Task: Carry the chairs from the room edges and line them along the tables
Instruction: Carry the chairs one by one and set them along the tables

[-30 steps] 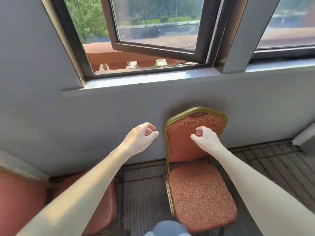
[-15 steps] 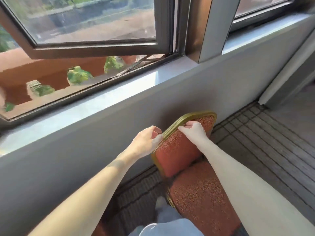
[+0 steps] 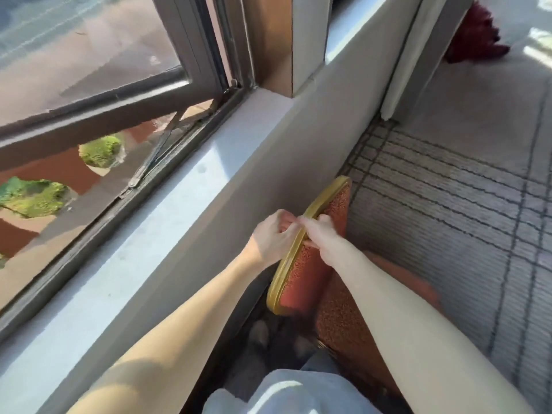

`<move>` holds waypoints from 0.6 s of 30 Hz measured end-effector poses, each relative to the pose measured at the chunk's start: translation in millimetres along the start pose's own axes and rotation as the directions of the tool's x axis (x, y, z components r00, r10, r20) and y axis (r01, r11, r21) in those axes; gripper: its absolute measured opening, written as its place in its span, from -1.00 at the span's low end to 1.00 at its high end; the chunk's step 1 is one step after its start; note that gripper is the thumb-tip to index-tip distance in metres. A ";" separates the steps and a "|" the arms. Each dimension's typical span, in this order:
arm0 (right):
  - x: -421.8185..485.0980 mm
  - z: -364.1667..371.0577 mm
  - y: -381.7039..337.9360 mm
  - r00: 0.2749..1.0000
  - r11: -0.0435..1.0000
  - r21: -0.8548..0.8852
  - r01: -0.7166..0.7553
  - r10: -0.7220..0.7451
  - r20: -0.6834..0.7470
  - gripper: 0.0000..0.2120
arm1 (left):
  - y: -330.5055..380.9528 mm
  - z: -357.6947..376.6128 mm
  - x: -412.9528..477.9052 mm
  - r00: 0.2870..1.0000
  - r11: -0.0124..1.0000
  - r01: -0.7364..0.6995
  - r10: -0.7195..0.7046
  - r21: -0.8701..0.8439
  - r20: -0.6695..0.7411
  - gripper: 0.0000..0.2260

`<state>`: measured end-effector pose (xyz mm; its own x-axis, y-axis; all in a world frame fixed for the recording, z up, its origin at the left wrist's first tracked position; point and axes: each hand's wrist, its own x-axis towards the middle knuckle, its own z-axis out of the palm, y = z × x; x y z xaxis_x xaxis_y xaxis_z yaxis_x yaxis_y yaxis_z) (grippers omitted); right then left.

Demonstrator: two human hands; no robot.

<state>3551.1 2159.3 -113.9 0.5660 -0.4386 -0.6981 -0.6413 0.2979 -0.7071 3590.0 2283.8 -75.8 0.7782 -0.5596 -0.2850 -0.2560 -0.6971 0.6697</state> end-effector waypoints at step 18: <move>-138.7 -171.2 34.1 0.949 0.969 -0.208 0.129 -0.182 -0.257 -0.78 | 167.3 102.7 44.9 0.428 0.393 -0.903 0.785 0.175 0.447 -0.54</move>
<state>3362.1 2085.1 -21.9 0.5209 -0.6881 -0.5052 -0.6565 0.0553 -0.7523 3523.1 2096.0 -47.0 -0.1242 -0.9875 0.0970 -0.9033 0.1529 0.4008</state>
